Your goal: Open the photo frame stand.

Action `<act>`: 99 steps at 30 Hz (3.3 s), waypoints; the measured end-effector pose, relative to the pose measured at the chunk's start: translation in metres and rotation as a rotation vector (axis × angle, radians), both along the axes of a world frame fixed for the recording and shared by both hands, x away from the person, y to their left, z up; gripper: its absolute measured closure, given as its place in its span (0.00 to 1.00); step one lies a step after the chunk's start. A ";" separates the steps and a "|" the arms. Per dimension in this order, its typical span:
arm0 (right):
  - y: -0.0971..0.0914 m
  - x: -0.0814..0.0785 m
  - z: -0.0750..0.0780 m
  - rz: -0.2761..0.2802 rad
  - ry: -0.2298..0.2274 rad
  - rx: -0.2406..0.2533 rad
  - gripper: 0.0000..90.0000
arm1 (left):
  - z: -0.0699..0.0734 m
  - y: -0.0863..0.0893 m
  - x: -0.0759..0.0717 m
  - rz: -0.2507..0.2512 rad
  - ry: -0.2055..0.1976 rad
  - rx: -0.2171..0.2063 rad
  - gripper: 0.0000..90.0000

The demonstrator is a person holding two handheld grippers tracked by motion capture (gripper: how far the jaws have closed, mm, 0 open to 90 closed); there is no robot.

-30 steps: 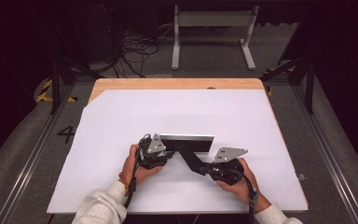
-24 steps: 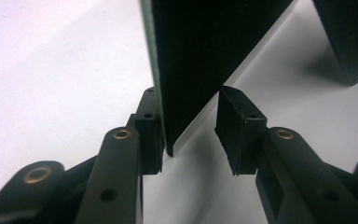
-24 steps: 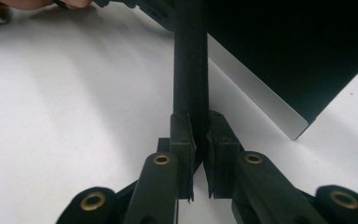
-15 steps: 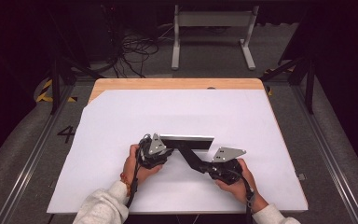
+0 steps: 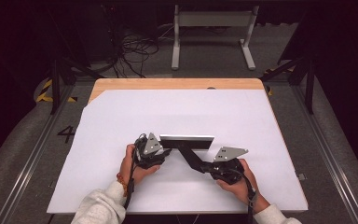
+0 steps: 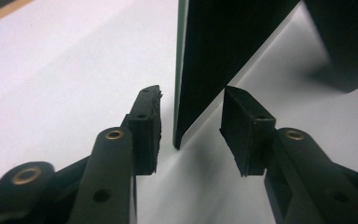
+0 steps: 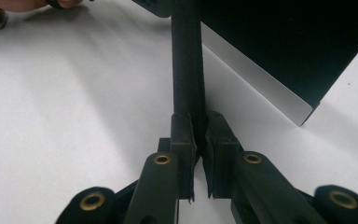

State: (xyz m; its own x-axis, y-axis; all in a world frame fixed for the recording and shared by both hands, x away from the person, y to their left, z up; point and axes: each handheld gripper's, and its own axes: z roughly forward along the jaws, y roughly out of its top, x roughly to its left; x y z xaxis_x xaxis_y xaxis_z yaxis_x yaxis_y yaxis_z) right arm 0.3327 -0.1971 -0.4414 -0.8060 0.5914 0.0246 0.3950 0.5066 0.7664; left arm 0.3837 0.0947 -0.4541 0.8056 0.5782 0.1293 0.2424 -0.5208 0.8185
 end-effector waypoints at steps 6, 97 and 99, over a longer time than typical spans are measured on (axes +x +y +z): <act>0.000 -0.001 0.002 -0.003 -0.004 0.011 0.90 | 0.012 0.000 -0.005 -0.035 -0.046 -0.032 0.54; -0.006 -0.006 0.051 -0.162 -0.285 0.106 1.00 | 0.048 0.023 -0.019 -0.103 -0.063 -0.171 0.76; -0.007 -0.002 0.049 -0.162 -0.280 0.108 1.00 | 0.048 0.024 -0.021 -0.103 -0.065 -0.162 0.77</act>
